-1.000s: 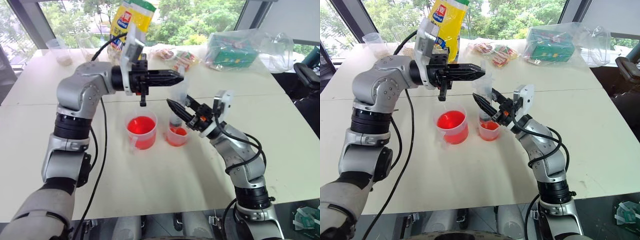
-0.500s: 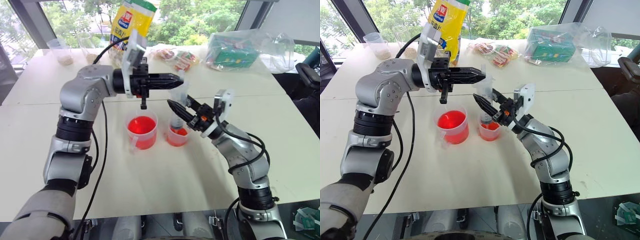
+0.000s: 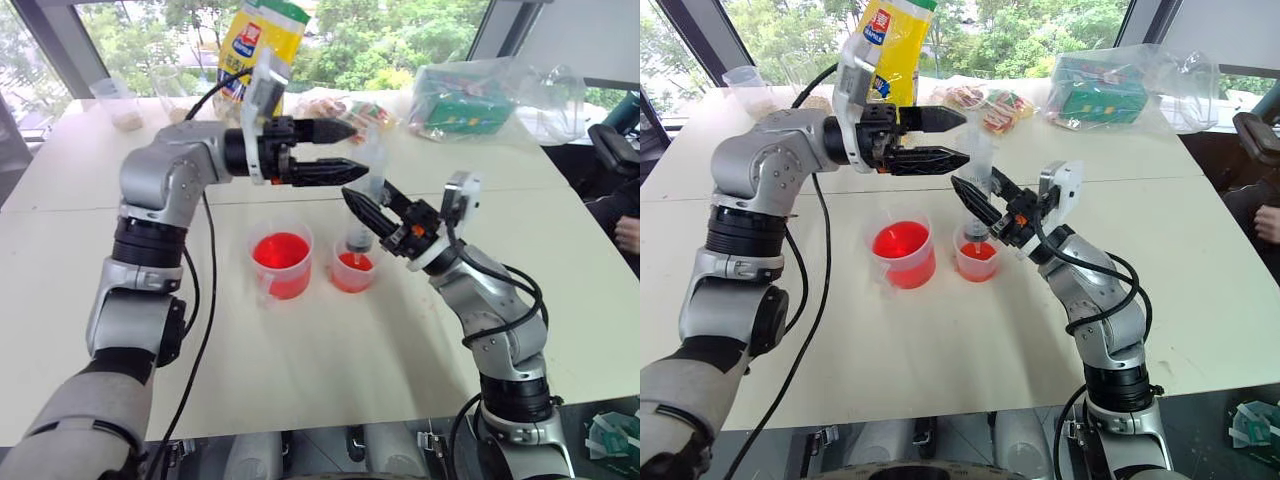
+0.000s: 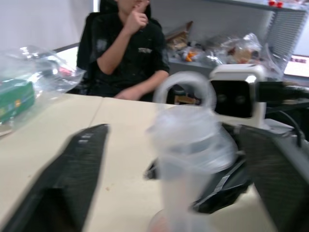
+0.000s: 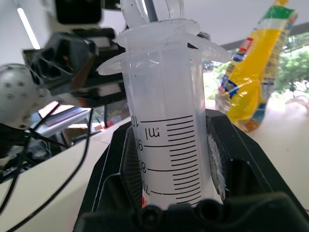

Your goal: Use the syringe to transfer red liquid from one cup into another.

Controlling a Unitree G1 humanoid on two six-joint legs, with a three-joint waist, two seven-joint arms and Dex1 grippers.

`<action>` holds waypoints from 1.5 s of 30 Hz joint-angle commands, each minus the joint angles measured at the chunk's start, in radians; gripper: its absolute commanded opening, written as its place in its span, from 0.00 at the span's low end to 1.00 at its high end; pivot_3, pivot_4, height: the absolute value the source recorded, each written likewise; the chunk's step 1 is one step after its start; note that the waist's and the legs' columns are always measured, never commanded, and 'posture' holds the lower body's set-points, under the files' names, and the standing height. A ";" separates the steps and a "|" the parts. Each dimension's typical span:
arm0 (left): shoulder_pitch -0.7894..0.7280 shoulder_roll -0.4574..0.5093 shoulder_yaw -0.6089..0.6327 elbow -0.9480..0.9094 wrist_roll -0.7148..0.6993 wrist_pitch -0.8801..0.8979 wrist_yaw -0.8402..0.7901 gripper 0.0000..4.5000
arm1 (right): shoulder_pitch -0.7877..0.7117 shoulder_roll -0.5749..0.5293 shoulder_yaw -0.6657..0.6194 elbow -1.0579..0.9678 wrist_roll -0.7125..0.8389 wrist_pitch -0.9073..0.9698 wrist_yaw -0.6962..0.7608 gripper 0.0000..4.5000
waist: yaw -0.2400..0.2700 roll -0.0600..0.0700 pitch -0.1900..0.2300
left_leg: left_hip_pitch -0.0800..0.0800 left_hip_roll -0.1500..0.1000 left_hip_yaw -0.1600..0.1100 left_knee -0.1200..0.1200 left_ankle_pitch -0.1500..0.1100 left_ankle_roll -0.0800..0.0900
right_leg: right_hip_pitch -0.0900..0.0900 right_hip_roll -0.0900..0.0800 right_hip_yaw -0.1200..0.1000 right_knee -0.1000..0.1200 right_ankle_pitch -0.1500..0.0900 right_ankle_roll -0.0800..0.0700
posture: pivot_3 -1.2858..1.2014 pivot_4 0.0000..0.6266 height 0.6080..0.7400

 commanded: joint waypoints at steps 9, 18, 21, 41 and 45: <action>0.021 0.110 0.089 -0.070 -0.027 0.005 0.016 0.99 | -0.016 0.002 -0.041 -0.024 0.033 -0.007 -0.018 0.33 | 0.002 0.000 0.000 | 0.000 0.000 0.000 0.000 0.000 0.000 | 0.000 -0.001 0.000 0.000 0.000 0.000 | 0.52 0.24 1.00; 0.205 0.164 0.096 -0.240 -0.039 0.025 0.062 0.99 | -0.325 -0.179 -0.289 -0.028 0.342 0.512 -0.369 0.33 | 0.002 0.001 0.001 | 0.000 0.000 0.001 0.000 0.000 0.000 | -0.001 -0.002 0.000 0.001 0.000 0.000 | 0.52 0.24 1.00; 0.259 0.176 0.100 -0.301 -0.053 0.041 0.078 0.99 | -0.394 -0.258 -0.369 0.038 0.422 0.701 -0.481 0.33 | 0.007 0.000 0.000 | 0.000 0.001 0.000 0.000 0.000 0.000 | -0.001 -0.002 0.000 0.000 0.000 -0.001 | 0.52 0.24 1.00; 0.422 0.214 0.087 -0.495 -0.085 0.078 0.182 0.99 | -0.295 -0.418 -0.197 0.496 0.181 0.932 -0.271 0.33 | 0.001 0.000 0.000 | 0.000 0.000 0.002 0.000 -0.002 0.003 | 0.000 -0.001 0.001 -0.001 0.000 0.000 | 0.52 0.24 1.00; 0.433 0.223 0.083 -0.521 -0.093 0.087 0.190 1.00 | -0.299 -0.409 -0.178 0.518 0.140 0.917 -0.236 0.72 | 0.003 0.000 0.000 | -0.001 0.000 0.002 0.000 -0.002 0.003 | 0.000 -0.001 0.001 -0.002 0.000 0.000 | 0.52 0.24 1.00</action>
